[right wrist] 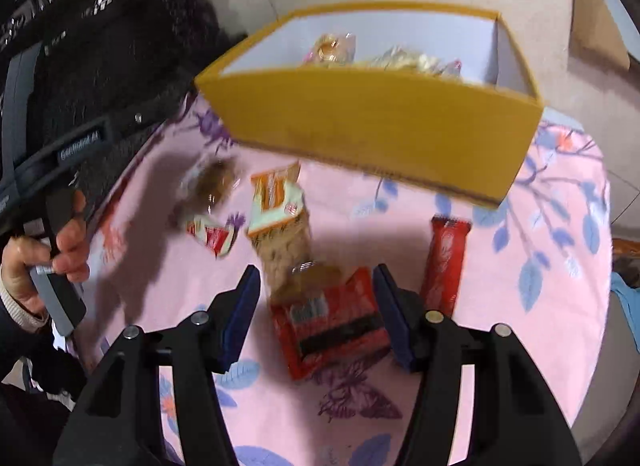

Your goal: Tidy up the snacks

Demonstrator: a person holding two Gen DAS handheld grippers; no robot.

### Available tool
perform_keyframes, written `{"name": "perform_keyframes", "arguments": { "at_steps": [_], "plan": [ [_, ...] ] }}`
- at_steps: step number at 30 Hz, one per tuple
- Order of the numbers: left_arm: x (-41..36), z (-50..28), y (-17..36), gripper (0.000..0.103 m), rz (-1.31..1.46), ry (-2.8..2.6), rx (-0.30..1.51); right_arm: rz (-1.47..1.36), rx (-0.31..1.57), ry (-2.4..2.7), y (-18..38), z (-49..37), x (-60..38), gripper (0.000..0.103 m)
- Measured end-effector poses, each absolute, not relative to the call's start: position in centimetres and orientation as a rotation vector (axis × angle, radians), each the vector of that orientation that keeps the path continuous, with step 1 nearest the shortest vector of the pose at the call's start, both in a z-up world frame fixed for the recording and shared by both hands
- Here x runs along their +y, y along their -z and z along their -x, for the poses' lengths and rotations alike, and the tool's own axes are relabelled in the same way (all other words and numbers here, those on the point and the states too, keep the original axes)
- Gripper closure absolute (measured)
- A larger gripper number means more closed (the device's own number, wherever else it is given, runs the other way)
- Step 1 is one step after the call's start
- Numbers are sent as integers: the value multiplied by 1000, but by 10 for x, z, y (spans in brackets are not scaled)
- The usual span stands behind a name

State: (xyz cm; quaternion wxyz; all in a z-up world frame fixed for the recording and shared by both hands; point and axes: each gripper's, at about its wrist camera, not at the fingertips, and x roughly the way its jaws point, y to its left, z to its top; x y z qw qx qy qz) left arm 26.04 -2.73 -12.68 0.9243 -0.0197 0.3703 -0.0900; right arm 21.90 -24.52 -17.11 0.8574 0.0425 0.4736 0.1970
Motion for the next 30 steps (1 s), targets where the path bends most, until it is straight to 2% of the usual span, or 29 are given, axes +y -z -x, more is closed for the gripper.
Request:
{"name": "perform_keyframes", "arguments": {
  "at_steps": [11, 24, 30],
  "plan": [
    [-23, -229, 189, 34, -16, 208, 881, 46, 1019, -512, 191, -239, -199, 43],
    [-25, -232, 214, 31, -78, 207, 891, 216, 1007, -516, 209, -254, -179, 42],
    [-23, -234, 218, 25, -151, 210, 874, 322, 995, -545, 216, -259, -177, 41]
  ]
}}
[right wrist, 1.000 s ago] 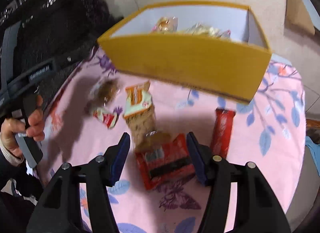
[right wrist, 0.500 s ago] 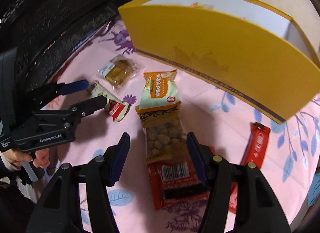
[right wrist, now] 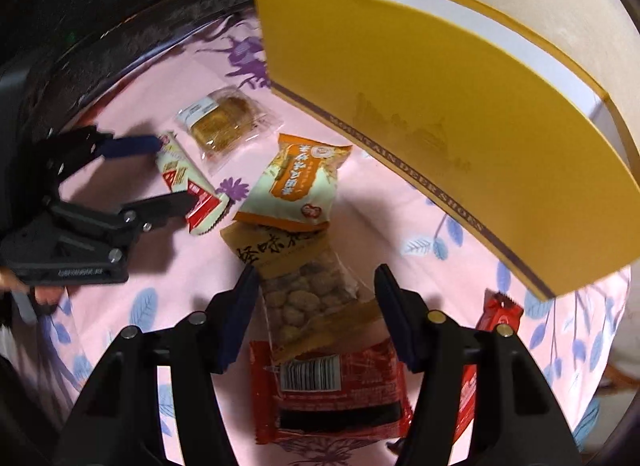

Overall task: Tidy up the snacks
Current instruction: 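Move both tools back over the remaining snacks on the tablecloth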

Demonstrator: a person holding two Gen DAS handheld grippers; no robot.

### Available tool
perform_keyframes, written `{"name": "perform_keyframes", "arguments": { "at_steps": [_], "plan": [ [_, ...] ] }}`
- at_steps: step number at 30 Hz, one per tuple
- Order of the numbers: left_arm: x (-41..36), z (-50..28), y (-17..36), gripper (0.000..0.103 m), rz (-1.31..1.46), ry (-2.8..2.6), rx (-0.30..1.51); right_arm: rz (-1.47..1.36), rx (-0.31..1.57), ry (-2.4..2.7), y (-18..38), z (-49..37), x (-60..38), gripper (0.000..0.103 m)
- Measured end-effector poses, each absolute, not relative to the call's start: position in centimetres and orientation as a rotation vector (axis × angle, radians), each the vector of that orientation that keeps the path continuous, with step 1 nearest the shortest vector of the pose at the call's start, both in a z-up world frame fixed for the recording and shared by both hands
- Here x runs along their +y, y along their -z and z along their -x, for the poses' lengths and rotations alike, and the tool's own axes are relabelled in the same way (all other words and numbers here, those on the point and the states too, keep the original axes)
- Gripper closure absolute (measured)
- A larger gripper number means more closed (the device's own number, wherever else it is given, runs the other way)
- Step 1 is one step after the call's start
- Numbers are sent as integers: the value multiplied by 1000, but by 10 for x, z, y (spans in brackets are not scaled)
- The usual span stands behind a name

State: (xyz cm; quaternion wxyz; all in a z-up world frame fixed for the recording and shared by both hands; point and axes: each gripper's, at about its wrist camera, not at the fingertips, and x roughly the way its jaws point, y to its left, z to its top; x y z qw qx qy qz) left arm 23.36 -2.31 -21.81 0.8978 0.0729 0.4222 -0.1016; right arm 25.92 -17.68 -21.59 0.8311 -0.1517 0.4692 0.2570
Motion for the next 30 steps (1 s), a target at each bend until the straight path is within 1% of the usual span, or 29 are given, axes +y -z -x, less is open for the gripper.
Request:
{"name": "perform_keyframes", "arguments": {
  "at_steps": [3, 4, 10, 13, 16, 19, 26, 30],
  "plan": [
    [-21, -237, 219, 17, -177, 220, 858, 351, 1008, -575, 222, -263, -176, 38],
    [-21, -239, 219, 16, -179, 222, 859, 352, 1013, -582, 224, -264, -177, 37],
    [-13, -236, 220, 16, -157, 198, 861, 276, 1070, -602, 236, -267, -187, 37],
    [-17, -227, 221, 16, -154, 209, 880, 305, 1058, -599, 237, -260, -186, 41],
    [-23, -216, 229, 16, -139, 260, 936, 274, 1064, -601, 237, -260, -188, 44],
    [-27, -206, 232, 16, -160, 243, 918, 270, 1063, -597, 237, -260, -188, 45],
    [-20, -239, 228, 16, -6, 174, 939, 285, 1056, -588, 237, -257, -186, 44],
    [-22, -255, 229, 15, -1, 135, 932, 244, 1060, -578, 237, -257, -189, 44]
  ]
}}
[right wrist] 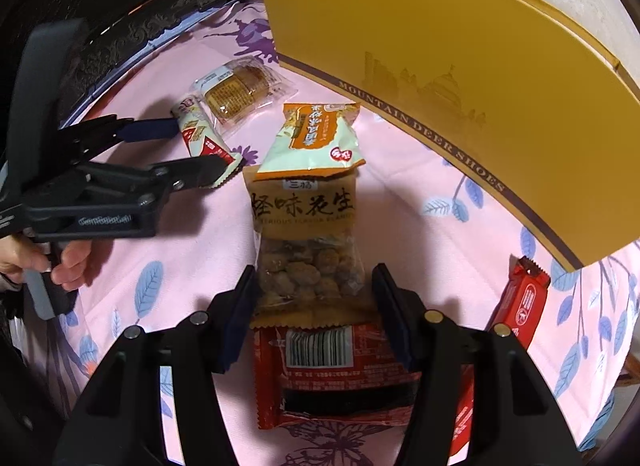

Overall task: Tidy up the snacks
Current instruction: 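Move both tools back over the remaining snacks on the tablecloth, then grasp the white-red wafer bar with the left tool while the right tool grasps the peanut bag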

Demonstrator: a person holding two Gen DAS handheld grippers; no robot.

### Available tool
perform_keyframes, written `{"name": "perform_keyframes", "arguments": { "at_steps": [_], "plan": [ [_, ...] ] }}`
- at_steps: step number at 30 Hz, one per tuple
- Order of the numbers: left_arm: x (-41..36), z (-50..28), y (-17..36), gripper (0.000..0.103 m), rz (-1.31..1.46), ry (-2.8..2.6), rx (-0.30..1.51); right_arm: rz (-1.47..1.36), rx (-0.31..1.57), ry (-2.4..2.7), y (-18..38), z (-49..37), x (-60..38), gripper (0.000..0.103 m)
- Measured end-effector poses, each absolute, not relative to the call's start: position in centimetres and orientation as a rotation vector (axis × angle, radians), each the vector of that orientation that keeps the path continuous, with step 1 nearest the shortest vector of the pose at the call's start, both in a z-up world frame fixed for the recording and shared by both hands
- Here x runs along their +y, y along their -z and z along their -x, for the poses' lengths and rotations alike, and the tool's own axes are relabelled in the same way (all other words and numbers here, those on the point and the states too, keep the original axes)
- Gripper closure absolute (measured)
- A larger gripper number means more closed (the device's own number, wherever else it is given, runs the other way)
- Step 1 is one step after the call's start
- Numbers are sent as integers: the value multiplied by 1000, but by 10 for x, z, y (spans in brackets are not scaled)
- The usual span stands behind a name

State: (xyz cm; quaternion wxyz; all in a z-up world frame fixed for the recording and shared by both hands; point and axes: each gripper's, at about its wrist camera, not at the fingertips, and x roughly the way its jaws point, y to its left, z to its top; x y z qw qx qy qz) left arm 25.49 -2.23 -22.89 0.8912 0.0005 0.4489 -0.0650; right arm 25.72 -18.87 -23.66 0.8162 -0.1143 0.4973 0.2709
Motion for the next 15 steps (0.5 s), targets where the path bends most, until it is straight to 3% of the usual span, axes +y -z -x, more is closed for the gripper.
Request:
{"name": "perform_keyframes", "arguments": {
  "at_steps": [11, 15],
  "plan": [
    [-23, -283, 233, 9, -32, 103, 947, 281, 1042, -567, 236, -236, -175, 44],
    [-25, -276, 233, 19, -62, 78, 929, 264, 1043, -555, 236, -233, -176, 44]
  ]
}}
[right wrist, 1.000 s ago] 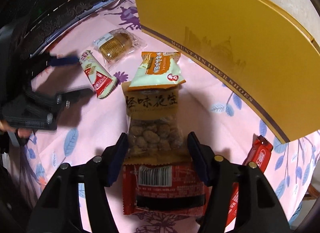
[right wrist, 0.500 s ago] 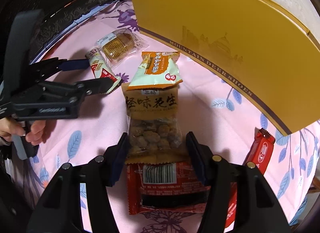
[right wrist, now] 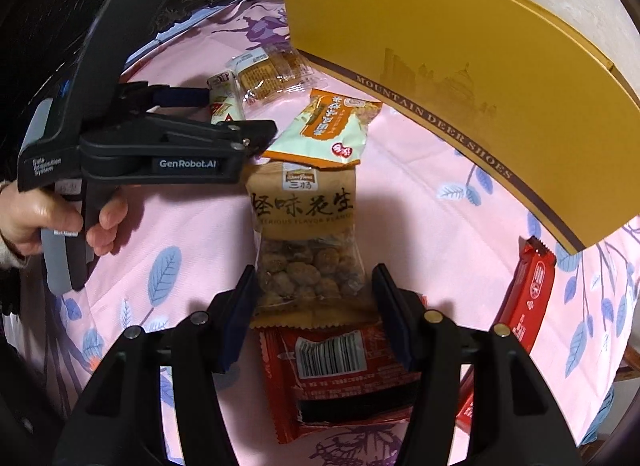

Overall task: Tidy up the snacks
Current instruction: 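Grasp the white-red wafer bar with the left tool while the right tool grasps the peanut bag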

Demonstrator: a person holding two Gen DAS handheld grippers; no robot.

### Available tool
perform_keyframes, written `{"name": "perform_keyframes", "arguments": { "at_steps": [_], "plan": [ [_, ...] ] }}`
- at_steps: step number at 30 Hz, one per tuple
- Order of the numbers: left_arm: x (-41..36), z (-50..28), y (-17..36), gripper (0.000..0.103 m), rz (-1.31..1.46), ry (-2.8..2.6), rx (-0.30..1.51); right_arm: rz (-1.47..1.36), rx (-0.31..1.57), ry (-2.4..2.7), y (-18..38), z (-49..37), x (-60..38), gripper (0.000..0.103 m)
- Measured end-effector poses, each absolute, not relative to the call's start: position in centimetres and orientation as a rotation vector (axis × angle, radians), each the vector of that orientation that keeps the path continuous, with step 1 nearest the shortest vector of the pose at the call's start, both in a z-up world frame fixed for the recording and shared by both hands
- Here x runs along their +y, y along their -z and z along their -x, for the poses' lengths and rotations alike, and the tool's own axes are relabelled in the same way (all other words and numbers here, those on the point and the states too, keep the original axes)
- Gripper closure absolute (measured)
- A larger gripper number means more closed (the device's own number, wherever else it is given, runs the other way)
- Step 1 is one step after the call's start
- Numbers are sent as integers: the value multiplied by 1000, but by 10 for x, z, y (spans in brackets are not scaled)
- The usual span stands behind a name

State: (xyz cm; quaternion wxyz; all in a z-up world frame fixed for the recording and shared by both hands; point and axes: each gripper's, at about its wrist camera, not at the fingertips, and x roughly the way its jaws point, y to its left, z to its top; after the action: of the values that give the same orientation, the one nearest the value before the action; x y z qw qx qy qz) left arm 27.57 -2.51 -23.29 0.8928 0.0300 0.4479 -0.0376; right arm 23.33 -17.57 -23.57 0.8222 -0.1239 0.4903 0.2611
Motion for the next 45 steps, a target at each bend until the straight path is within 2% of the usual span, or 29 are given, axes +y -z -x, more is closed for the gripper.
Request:
{"name": "perform_keyframes", "arguments": {
  "at_steps": [7, 10, 18, 21, 24, 26, 28, 33, 35, 37, 45],
  "plan": [
    [-22, -262, 227, 42, -32, 32, 916, 256, 1042, -550, 234, -232, -175, 46],
    [-19, -257, 227, 48, -16, 24, 921, 251, 1043, -545, 232, -229, -175, 55],
    [-10, -245, 232, 60, 3, 37, 933, 264, 1043, -526, 231, -218, -167, 56],
    [-10, -246, 233, 57, -15, 53, 933, 314, 1020, -521, 233, -217, -162, 53],
    [-13, -254, 234, 43, -15, 41, 943, 308, 1036, -532, 234, -225, -163, 50],
    [-14, -261, 236, 33, -8, 22, 942, 326, 1041, -536, 234, -229, -160, 43],
    [-16, -266, 238, 23, -1, 10, 945, 355, 1032, -541, 235, -231, -157, 42],
    [-19, -269, 240, 23, -10, -11, 918, 334, 1026, -550, 237, -235, -156, 42],
    [-18, -267, 240, 30, -16, -14, 907, 323, 1021, -542, 237, -234, -157, 51],
    [-18, -266, 237, 49, -17, -13, 906, 301, 1022, -533, 236, -232, -160, 53],
    [-10, -265, 233, 66, 9, -41, 953, 243, 1042, -499, 231, -226, -166, 57]
  ]
}}
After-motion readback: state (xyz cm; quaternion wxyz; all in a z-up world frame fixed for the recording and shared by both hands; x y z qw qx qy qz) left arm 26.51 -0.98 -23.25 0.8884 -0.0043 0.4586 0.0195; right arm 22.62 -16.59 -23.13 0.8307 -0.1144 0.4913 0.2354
